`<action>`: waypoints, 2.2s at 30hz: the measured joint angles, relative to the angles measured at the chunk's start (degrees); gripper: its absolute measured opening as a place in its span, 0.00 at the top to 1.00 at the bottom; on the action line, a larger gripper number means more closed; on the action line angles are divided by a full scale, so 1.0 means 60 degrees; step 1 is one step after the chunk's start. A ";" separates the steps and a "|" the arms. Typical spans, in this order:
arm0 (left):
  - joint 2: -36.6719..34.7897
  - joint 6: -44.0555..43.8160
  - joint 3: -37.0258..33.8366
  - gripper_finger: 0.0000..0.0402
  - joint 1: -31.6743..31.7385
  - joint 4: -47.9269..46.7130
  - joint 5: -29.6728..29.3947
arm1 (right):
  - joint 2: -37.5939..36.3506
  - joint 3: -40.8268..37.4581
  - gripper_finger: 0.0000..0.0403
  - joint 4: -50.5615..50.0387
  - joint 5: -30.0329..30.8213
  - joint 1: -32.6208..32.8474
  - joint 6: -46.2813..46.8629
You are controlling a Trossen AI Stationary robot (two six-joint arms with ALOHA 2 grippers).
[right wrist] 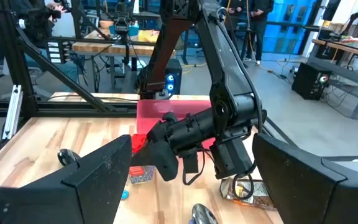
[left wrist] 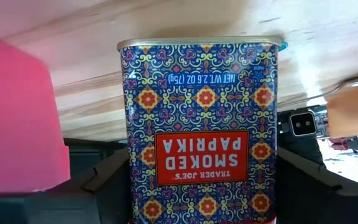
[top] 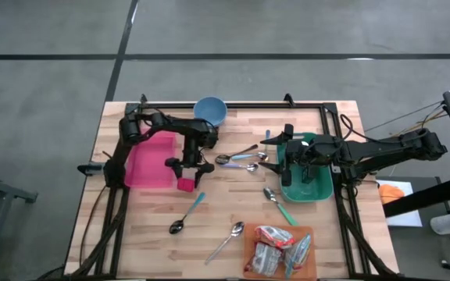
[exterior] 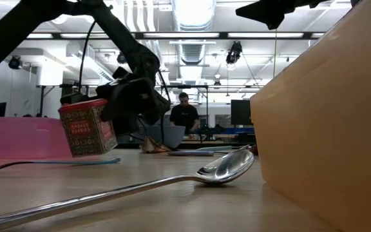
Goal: Pick & Place Food Item
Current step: Put the red seasoning can into the green bin
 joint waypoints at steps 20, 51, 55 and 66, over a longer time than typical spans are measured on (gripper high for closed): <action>0.0040 -0.0114 0.0000 0.22 0.0154 0.0836 -0.0691 | 0.0000 0.0000 0.18 -0.0004 0.0002 0.0000 -0.0002; 0.0000 0.0051 0.0036 0.21 0.0294 0.0812 -0.0495 | 0.0000 0.0000 0.18 -0.0004 0.0003 -0.0003 -0.0001; 0.0000 0.0054 0.0036 0.21 0.0305 0.0835 -0.0579 | 0.0000 0.0000 0.18 -0.0004 0.0003 -0.0004 -0.0003; -0.0033 0.0105 0.0036 0.21 0.0305 0.0886 -0.0543 | 0.0000 0.0000 0.18 -0.0004 0.0004 -0.0004 0.0000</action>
